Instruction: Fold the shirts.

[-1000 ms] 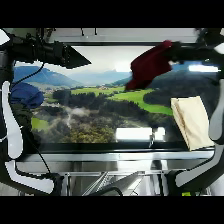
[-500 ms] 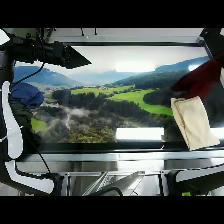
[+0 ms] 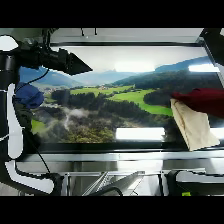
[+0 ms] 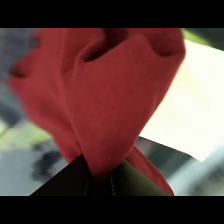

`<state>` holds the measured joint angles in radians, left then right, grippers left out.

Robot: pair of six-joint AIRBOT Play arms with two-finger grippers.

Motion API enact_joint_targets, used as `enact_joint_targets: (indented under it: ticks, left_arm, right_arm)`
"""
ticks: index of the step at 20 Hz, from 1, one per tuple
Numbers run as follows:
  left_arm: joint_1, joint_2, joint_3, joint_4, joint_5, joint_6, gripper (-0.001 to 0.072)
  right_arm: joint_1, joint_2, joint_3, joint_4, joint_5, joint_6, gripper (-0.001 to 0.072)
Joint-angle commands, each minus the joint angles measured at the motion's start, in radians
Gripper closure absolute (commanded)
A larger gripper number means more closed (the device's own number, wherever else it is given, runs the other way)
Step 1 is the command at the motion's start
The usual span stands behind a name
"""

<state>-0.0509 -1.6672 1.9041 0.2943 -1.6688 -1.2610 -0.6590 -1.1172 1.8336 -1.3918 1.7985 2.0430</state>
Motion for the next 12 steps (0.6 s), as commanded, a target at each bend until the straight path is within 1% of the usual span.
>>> enact_joint_targets:
  ticks: [1,3,7,9,10,11,12]
  left_arm:
    - [0.0,0.001,-0.076,-0.002,-0.006,0.035,0.0693]
    - [0.0,0.001,-0.092,-0.003,-0.012,0.053,0.0693]
    - [0.0,0.001,-0.092,-0.002,-0.043,0.069,0.0693]
    - [0.0,0.001,-0.092,-0.002,-0.047,0.076,0.0693]
    - [0.0,0.001,-0.092,-0.002,-0.049,0.076,0.0693]
    - [0.0,0.001,-0.092,-0.002,-0.05,0.076,0.0693]
    - [0.0,0.001,-0.092,-0.002,-0.05,0.077,0.0693]
  right_arm:
    - [-0.001,0.08,-0.168,-0.119,0.042,0.023,0.0692]
    - [-0.001,0.121,-0.3,-0.168,0.042,0.023,0.0692]
    - [-0.001,0.185,-0.551,-0.337,0.007,0.022,0.0691]
    - [-0.001,0.186,-0.64,-0.344,-0.043,0.022,0.0666]
    - [0.0,0.179,-0.668,-0.343,-0.064,0.012,0.0453]
    - [0.001,0.167,-0.686,-0.335,-0.071,-0.016,0.0093]
    - [0.001,0.154,-0.688,-0.333,-0.068,-0.058,0.0021]
